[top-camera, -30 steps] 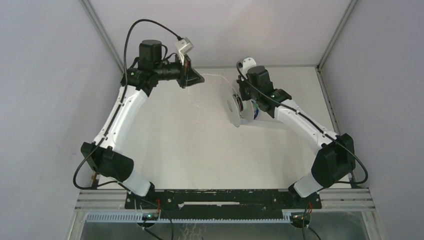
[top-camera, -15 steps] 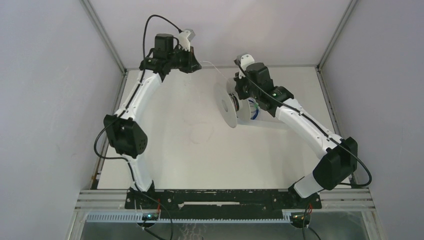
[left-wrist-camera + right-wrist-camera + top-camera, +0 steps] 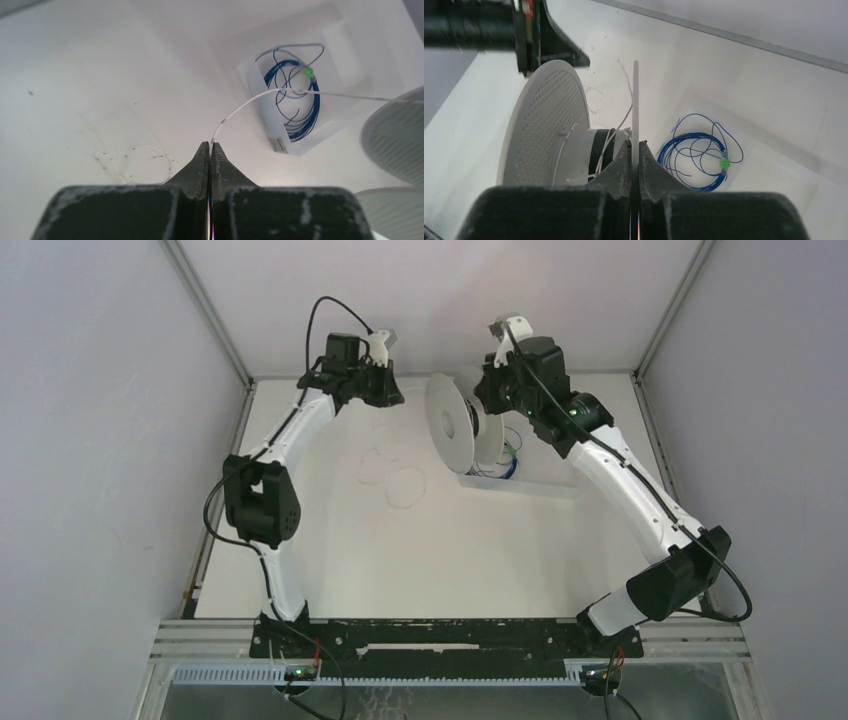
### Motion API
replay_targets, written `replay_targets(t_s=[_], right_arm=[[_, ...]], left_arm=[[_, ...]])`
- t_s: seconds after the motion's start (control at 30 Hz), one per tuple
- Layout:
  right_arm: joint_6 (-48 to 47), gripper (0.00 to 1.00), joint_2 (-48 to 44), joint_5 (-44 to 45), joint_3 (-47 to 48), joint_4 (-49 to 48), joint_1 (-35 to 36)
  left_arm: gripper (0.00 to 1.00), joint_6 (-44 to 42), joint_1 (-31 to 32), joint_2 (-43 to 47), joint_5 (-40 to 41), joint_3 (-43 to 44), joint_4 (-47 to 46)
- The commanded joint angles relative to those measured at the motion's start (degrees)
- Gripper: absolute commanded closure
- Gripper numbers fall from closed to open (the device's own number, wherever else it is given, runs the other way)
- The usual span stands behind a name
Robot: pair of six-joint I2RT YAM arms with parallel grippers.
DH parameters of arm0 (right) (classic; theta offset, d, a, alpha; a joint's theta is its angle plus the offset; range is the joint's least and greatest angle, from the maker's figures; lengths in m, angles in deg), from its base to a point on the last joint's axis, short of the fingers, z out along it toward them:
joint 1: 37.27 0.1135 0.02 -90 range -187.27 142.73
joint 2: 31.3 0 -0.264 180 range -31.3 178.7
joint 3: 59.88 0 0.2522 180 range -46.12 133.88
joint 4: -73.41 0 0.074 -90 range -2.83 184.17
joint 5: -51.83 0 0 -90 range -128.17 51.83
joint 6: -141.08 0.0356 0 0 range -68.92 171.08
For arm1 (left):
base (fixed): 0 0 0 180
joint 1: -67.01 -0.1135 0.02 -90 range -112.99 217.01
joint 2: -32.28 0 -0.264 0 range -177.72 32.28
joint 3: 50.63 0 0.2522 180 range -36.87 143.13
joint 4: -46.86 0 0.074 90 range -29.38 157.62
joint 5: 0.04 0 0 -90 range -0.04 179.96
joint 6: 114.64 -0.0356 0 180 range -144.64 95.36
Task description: Wrap the cables
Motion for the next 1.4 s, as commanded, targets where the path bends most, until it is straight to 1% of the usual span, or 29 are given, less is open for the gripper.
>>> replay_targets(t_s=[0.0,0.1,0.23,0.33,0.5,0.7,0.93,1.07,1.2,1.37], right_arm=[[6.0,1.0,-1.4,-0.6,5.7,-2.5,-2.1],[7.7,1.0,-1.1,0.8,7.4,-2.2,-2.7],[9.0,1.0,-1.0,6.1,8.2,-2.8,-2.8],[10.6,1.0,-0.8,9.1,8.4,-3.4,-3.1],[12.6,1.0,-0.4,12.7,8.1,-4.1,-3.1],[14.3,1.0,0.3,19.9,6.5,-5.1,-3.0],[13.7,1.0,1.8,27.0,5.0,-6.8,-3.2],[12.6,1.0,2.5,29.2,4.1,-8.1,-3.2],[11.5,1.0,3.4,30.8,3.4,-9.2,-2.9],[9.1,1.0,4.2,32.5,1.1,-12.0,-2.3]], left_arm=[[1.0,0.2,1.7,2.7,-4.1,-5.6,-4.7],[1.0,0.6,2.6,3.9,-5.6,-9.8,-7.6],[1.0,3.7,3.5,5.9,-8.2,-16.0,-12.7],[1.0,4.8,4.9,6.8,-9.3,-19.3,-14.7],[1.0,6.1,7.4,8.1,-11.4,-23.2,-17.6],[1.0,7.9,10.4,10.3,-14.5,-26.8,-20.4],[0.98,7.4,14.4,12.8,-17.9,-29.1,-20.4],[0.98,7.3,16.0,14.4,-19.2,-29.8,-20.4],[0.97,6.9,17.4,15.0,-20.0,-28.7,-19.6],[0.96,6.9,18.5,15.4,-21.3,-24.9,-17.0]])
